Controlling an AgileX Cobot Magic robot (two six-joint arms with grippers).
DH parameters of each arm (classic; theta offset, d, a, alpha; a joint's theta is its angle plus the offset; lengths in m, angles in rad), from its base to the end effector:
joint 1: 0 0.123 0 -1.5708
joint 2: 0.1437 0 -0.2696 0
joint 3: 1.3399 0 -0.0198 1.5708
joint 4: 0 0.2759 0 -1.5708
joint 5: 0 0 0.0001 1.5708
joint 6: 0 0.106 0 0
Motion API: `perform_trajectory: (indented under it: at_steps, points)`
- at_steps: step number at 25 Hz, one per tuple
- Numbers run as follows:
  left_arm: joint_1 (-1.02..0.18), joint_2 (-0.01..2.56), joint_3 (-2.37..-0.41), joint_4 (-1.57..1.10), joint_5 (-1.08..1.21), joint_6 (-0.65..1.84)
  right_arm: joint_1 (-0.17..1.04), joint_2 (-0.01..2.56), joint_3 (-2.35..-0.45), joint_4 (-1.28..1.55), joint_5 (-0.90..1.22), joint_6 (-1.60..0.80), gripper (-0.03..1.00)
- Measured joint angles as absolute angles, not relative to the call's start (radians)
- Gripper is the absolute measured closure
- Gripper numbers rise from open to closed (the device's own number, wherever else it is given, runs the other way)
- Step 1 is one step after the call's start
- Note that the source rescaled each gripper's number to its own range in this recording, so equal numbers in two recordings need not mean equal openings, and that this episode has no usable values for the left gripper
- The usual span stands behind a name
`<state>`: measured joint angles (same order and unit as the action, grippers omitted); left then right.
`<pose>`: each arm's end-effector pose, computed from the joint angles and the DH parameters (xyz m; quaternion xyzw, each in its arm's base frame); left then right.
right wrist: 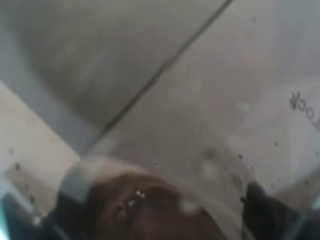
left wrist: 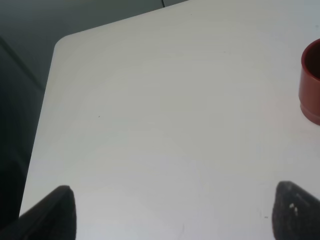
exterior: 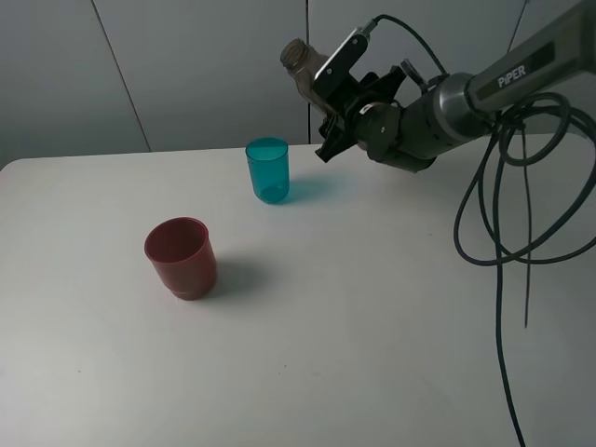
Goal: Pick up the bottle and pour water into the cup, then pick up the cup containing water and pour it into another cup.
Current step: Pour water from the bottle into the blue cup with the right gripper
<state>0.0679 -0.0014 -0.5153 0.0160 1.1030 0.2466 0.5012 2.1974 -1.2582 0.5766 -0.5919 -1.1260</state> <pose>0.0418 0.0044 0.2834 0.0762 0.8564 0.0878 0.5030 0.4360 0.2022 0.0882 -0.3575 0.7283 -0.1624 0.5615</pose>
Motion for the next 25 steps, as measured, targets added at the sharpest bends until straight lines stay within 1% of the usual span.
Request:
perform_trajectory:
  at_steps: [8,15,25]
  points:
    - [0.068,-0.001,-0.515,0.016,1.103,0.247,0.499,2.259,-1.290,0.620,-0.616,-1.267,0.96]
    - [0.068,-0.001,-0.515,0.016,1.103,0.247,0.499,2.315,-1.337,0.621,-0.624,-1.454,0.96]
    - [0.068,-0.001,-0.515,0.016,1.103,0.247,0.499,2.319,-1.349,0.621,-0.640,-1.661,0.96]
